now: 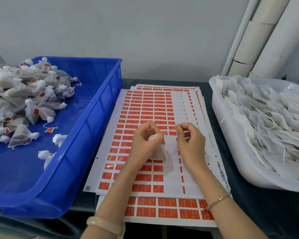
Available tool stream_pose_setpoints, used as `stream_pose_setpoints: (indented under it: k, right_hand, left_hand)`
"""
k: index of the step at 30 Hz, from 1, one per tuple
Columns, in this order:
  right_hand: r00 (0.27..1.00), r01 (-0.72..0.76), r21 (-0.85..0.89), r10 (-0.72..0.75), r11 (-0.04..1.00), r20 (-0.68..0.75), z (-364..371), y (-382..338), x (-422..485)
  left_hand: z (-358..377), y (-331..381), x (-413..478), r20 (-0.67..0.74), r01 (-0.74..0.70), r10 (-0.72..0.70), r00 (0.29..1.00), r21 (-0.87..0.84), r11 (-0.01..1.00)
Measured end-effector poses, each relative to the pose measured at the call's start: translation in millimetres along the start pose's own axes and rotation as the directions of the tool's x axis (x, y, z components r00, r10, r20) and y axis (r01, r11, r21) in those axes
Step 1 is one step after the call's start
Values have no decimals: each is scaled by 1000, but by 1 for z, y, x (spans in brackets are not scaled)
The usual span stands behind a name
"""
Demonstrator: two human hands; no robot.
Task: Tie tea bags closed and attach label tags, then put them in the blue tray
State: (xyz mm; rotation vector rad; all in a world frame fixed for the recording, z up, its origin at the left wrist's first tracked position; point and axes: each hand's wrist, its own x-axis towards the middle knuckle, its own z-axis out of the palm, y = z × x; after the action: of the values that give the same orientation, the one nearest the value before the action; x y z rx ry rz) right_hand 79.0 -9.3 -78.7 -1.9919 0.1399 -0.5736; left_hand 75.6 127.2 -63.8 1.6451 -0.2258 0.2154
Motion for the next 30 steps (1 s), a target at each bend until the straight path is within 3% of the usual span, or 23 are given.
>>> stream_pose_setpoints:
  k: [7, 10, 14, 18, 21, 26, 30]
  right_hand:
    - [998, 18, -43, -21, 999, -58, -3, -1, 1]
    - [992, -124, 178, 116, 976, 57, -8, -5, 3]
    - [899, -428, 603, 248, 673, 361, -21, -15, 8]
    - [861, -504, 786, 278, 359, 426, -27, -16, 12]
    - [859, -489, 850, 282, 198, 428, -29, -15, 14]
    - [862, -451, 887, 309, 103, 403, -30, -13, 17]
    - [861, -441, 890, 333, 117, 384, -29, -12, 17]
  left_hand:
    - [1, 2, -2, 22, -7, 7, 1000, 18, 1000]
    - [-1, 0, 0, 43, 0, -1, 999, 15, 1000]
    - [-4, 0, 2, 111, 6, -5, 994, -11, 1000]
    - [-3, 4, -1, 193, 58, -66, 979, 45, 997]
    - [-3, 4, -3, 247, 58, -87, 965, 121, 991]
    - [-5, 6, -2, 277, 94, -127, 952, 127, 987]
    - [-8, 6, -4, 260, 276, -309, 915, 154, 949]
